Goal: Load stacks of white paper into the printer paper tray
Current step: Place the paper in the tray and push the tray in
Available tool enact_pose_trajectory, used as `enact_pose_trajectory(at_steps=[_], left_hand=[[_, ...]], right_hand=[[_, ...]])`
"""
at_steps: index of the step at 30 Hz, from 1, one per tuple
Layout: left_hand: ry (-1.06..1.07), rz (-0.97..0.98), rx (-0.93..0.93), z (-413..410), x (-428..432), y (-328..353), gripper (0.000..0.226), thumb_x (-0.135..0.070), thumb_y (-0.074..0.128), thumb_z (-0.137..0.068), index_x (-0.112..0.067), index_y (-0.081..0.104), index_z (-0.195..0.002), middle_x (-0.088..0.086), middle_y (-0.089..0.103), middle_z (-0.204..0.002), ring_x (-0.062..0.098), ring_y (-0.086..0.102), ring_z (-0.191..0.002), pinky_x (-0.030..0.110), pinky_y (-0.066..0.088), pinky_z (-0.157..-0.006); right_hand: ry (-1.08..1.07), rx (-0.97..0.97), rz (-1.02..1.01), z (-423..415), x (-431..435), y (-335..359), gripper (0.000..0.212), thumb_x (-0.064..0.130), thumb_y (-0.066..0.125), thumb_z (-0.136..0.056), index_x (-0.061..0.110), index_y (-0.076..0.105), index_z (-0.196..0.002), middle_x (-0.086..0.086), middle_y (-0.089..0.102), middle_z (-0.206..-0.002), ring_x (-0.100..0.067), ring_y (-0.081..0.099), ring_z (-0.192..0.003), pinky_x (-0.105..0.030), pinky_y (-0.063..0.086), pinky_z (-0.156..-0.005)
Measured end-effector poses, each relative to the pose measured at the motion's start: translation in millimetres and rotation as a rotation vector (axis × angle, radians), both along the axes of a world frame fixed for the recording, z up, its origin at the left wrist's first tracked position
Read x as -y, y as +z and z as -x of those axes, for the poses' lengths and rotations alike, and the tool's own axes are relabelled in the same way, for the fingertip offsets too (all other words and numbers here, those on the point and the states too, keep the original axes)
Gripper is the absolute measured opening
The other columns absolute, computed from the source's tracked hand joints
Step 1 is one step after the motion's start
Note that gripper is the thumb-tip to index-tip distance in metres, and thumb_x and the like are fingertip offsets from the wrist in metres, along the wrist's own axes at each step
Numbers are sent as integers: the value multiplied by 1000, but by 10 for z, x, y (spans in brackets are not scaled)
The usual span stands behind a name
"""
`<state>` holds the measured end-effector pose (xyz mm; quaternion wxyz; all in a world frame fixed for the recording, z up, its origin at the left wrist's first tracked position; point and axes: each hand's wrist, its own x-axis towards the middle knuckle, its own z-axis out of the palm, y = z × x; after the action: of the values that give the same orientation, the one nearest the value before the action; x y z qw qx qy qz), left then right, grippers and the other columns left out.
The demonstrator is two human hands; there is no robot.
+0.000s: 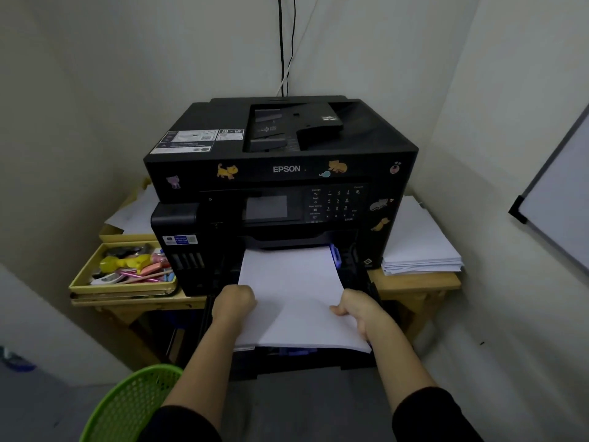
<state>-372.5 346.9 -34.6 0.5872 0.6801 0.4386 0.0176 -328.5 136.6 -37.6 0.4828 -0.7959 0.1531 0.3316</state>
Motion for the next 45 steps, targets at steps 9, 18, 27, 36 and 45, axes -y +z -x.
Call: enact_pose_trajectory(at_steps=[9,18,27,36,45], left_hand=[[-280,-83,-199,32,-37,-307,16,-7,53,-95,5,55,-86,19,49,-107,25,48,-78,30,39,-75],[-157,66,-131,-46,-76,-377,37,-2,57,-90,13,52,-123,16,53,-98,26,52,-75,34,42,-79],[-159,-17,-134,-275,-123,-410,43,-11,59,-92,17,49,-124,27,60,-109,30,50,-87,35,39,-73],[-364,-256,-268,-359,-96,-372,38,-19,44,-100,11,55,-121,24,54,-129,34,57,-110,36,47,-94],[-361,-358,-225,-315,-53,-374,22,-14,50,-93,4,50,-106,23,60,-118,27,52,-84,27,40,-68]], right_hand=[[-168,-22,-11,-71,-14,-132,37,1,56,-90,-10,50,-125,-15,54,-114,-32,51,-109,-34,39,-88],[-211,18,-33,-171,-99,-156,47,0,55,-88,-8,44,-133,-19,50,-136,-37,46,-124,-40,36,-102],[-245,39,-34,-310,-193,-139,34,-1,51,-93,-11,49,-125,-20,55,-130,-33,49,-115,-35,37,-91],[-204,73,23,-419,-279,-146,34,-2,49,-92,-16,49,-123,-29,53,-132,-40,55,-112,-38,44,-87],[-11,232,232,-366,-367,-158,38,3,47,-84,14,23,-56,-2,29,-56,-14,25,-46,-23,19,-45]])
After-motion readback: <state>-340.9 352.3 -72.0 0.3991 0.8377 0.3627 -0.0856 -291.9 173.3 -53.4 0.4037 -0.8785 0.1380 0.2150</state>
